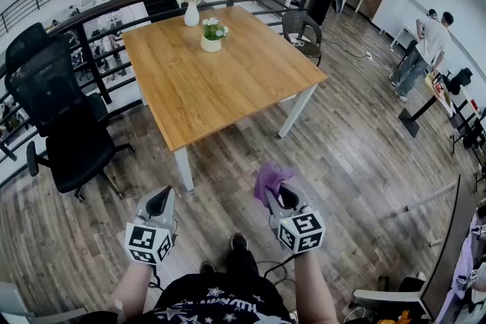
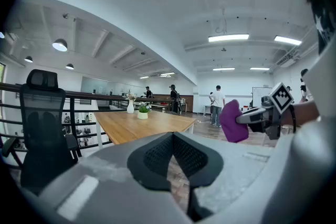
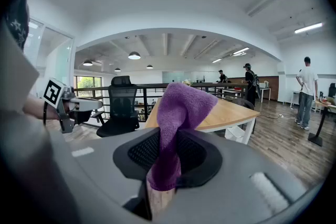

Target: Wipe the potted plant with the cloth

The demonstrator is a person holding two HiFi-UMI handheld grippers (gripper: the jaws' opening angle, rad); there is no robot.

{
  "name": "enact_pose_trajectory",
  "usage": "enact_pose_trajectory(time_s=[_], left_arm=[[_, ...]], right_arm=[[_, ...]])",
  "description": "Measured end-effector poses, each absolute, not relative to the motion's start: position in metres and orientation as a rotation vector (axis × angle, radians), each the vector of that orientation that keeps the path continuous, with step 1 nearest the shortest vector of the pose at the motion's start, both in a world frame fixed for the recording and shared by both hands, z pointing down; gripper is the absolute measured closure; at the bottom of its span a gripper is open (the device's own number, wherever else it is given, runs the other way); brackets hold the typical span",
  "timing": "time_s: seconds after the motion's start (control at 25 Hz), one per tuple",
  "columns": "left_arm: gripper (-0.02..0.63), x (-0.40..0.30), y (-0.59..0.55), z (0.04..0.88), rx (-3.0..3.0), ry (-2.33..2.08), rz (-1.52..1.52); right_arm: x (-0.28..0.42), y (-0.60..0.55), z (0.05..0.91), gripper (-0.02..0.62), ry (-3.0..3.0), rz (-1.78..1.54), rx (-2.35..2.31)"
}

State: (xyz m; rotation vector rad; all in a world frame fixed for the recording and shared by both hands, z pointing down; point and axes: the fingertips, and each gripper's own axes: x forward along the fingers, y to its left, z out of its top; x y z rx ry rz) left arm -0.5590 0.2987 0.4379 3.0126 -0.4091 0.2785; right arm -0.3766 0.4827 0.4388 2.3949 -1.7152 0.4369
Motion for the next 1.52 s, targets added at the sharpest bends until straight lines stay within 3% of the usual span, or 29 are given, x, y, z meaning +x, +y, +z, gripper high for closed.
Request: enact_pose_trajectory(time_s=[0.88,1.2,1.52], left_arm=[[0.604,-0.55,0.278,0.458,2.963,-0.428,0.319],[0.604,-0.509,0.241,0.462,2.94,-0.552,0.352],[0.604,-0.415,0.224,0.456,2.936,-0.633,0.356]], right_arm=[[-0.363,0.461,0.451,0.511,-1.689,0.466,2.363],[-0.3,0.409,0.456,0.509,-1.77,0.486,2.365],[-0.2,0.376,0.464,0.509,-1.855,0.526,2.328]])
